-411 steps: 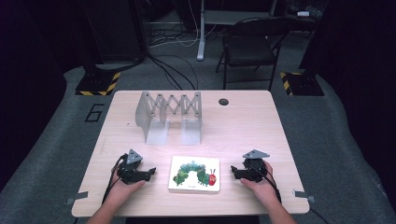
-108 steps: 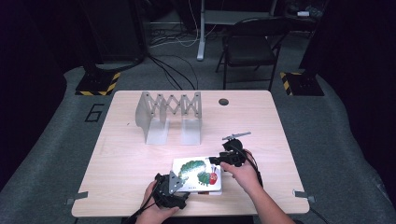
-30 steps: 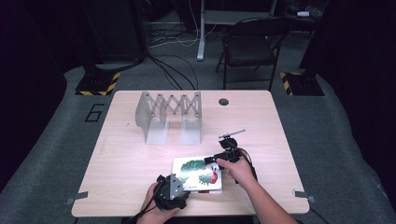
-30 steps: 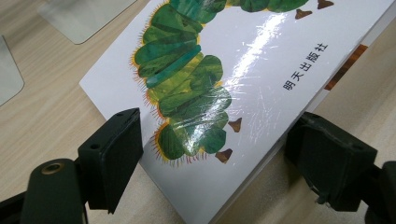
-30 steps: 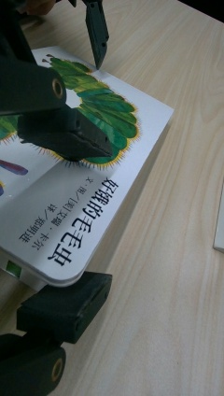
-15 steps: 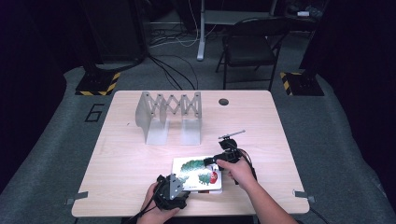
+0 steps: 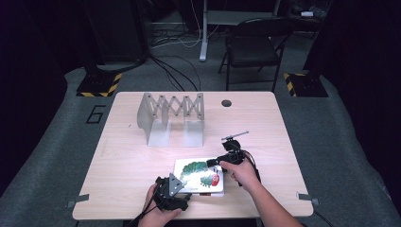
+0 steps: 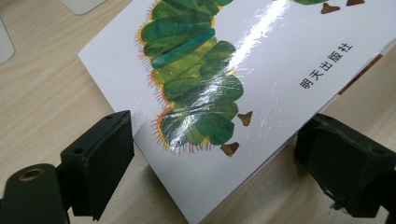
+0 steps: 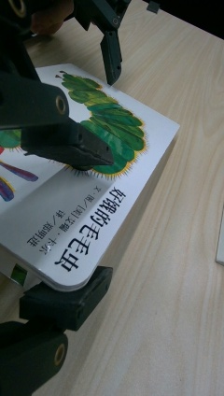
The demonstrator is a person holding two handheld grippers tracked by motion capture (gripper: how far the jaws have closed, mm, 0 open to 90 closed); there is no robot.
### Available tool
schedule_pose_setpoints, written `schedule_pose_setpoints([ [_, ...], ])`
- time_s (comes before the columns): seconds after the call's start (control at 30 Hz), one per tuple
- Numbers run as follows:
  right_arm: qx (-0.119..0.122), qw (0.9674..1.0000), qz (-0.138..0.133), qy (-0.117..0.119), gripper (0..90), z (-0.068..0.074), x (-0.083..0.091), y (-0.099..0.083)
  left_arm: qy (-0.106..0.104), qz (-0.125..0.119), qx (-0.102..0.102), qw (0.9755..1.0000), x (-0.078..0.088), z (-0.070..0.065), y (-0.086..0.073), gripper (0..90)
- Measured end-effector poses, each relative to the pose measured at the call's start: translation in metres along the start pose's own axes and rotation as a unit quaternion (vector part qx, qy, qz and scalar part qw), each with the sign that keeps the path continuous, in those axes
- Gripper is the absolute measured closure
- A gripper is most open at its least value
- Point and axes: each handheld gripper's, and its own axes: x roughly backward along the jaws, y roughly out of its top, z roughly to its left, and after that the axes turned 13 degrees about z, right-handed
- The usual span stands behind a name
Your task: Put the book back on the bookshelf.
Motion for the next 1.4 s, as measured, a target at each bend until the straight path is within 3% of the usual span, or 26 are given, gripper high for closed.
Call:
schedule_pose_setpoints([
  [0.23,0.003,1.0,0.0,0.0,40.0,0.0,0.0,0.001,-0.004,0.008,0.007,0.9999,0.0,0.003,0.0,10.4],
  [0.33,0.003,1.0,0.002,-0.002,40.1,-0.001,-0.001,0.001,-0.019,0.021,0.007,0.9996,0.001,0.006,0.001,10.8],
  [1.4,-0.015,0.9997,0.012,0.017,39.0,-0.013,-0.011,0.004,-0.045,0.031,0.015,0.9984,0.002,0.015,-0.002,13.6],
])
